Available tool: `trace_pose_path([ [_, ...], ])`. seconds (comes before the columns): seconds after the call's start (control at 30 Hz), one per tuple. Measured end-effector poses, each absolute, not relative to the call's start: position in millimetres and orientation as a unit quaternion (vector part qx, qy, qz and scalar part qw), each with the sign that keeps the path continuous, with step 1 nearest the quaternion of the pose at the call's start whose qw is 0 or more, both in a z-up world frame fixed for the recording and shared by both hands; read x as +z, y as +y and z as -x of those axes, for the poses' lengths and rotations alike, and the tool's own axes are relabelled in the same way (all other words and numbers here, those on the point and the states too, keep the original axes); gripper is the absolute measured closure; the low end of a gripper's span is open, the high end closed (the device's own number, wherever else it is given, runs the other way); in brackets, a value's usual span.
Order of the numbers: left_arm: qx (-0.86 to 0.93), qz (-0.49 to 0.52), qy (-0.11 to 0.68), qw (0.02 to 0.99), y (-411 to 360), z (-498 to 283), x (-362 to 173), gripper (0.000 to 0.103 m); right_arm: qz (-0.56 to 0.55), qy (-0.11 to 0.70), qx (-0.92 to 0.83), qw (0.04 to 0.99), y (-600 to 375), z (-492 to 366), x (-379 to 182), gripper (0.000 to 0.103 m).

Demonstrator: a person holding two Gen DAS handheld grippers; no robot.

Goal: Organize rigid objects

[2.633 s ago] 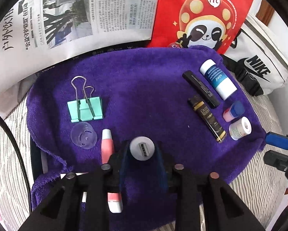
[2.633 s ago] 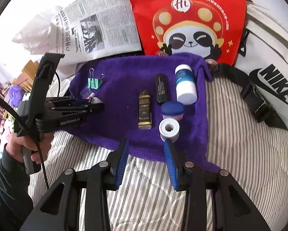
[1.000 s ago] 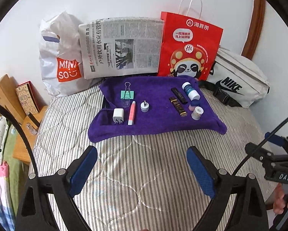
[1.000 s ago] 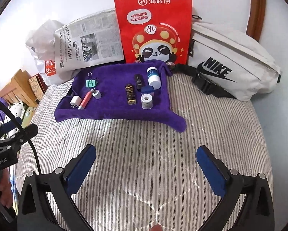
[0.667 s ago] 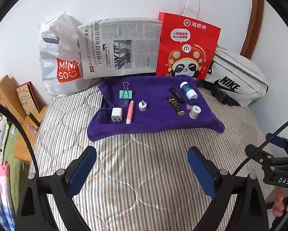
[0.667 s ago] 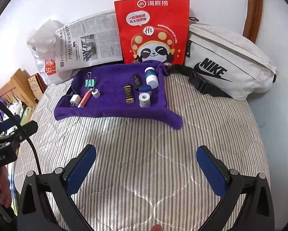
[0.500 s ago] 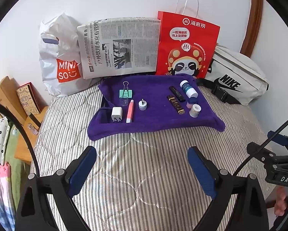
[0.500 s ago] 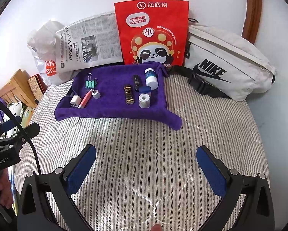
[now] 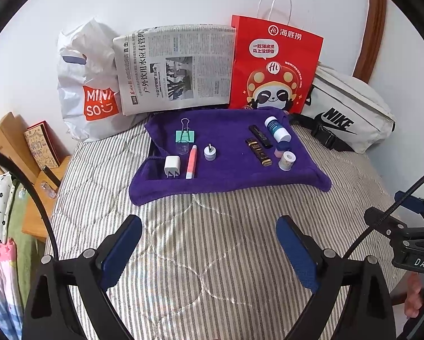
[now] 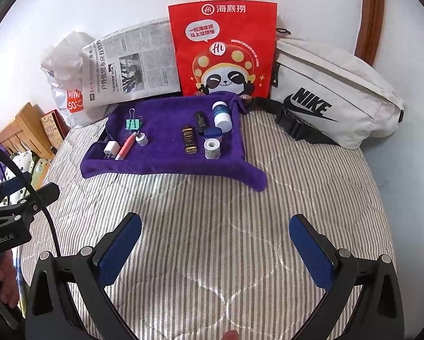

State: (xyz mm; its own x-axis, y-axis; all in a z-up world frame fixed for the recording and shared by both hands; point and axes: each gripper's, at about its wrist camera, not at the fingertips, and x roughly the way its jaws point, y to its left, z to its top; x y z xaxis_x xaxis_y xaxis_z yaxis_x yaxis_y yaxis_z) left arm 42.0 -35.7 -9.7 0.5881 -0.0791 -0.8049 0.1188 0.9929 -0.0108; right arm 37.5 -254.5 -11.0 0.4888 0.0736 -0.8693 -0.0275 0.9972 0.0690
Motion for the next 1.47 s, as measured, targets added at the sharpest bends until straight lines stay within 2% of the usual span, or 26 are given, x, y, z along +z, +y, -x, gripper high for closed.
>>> trace_pose_path([
  [1.47,-0.065,-0.035,0.448,0.891,-31.8,-47.8,-9.7,0.007,-0.016,0.510,0.027,0.860,-252.1,-43.3,-13.7,0.000],
])
